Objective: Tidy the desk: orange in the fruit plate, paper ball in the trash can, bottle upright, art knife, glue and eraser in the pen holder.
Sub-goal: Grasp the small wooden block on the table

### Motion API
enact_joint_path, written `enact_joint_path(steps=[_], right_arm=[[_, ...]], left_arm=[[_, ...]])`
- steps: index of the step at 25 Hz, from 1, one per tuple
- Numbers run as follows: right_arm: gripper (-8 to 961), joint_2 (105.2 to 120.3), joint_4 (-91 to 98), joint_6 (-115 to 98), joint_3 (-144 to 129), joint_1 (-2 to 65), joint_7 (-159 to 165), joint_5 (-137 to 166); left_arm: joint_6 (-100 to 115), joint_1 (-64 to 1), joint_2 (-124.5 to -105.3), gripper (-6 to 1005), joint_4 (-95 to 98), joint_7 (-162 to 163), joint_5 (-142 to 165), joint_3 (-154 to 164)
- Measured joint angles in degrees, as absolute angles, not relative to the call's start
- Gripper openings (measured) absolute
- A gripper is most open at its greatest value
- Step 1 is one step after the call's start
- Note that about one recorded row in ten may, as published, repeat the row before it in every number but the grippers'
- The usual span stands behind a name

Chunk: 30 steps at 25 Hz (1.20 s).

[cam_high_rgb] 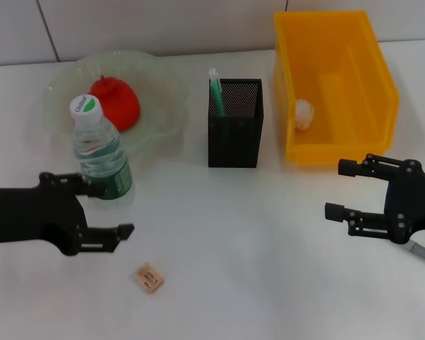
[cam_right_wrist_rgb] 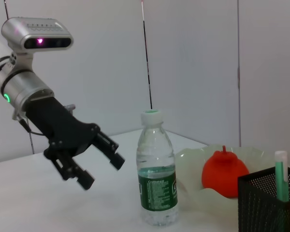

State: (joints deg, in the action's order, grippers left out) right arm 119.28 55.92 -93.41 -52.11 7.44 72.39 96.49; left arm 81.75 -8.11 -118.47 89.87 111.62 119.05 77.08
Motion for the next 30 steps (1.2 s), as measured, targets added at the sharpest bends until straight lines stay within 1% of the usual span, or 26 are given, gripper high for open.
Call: enact_joint_path(steps=[7, 12, 22, 26, 30], right_arm=[[766, 119.28, 52.48, -93.50, -50.39, 8.32, 71.02, 96.41], [765, 119.27, 52.05, -93.61, -50.04, 8.47, 70.41, 96.22], [765, 119.18, 51.02, -93.66, -48.38, 8.73, 69.81, 95.92], [765, 119.17, 50.38, -93.81, -47.71, 8.90, 69.80, 95.89], [765, 119.20, 49.42, -93.83, -47.40, 8.94, 69.77, 95.82]], left_arm=[[82.81, -10.92, -118.60, 802, 93.99, 127.73, 133.75, 86.39], [82.02, -14.85, -118.65, 802, 92.46, 136.92, 138.40, 89.77], [79.91, -16.83, -118.73, 802, 94.75, 145.70, 147.15, 97.03], [81.75, -18.24, -118.73, 802, 98.47, 152.19, 154.85, 103.66], [84.18, -19.30, -118.88, 800, 100.24, 153.97, 156.29, 106.34]])
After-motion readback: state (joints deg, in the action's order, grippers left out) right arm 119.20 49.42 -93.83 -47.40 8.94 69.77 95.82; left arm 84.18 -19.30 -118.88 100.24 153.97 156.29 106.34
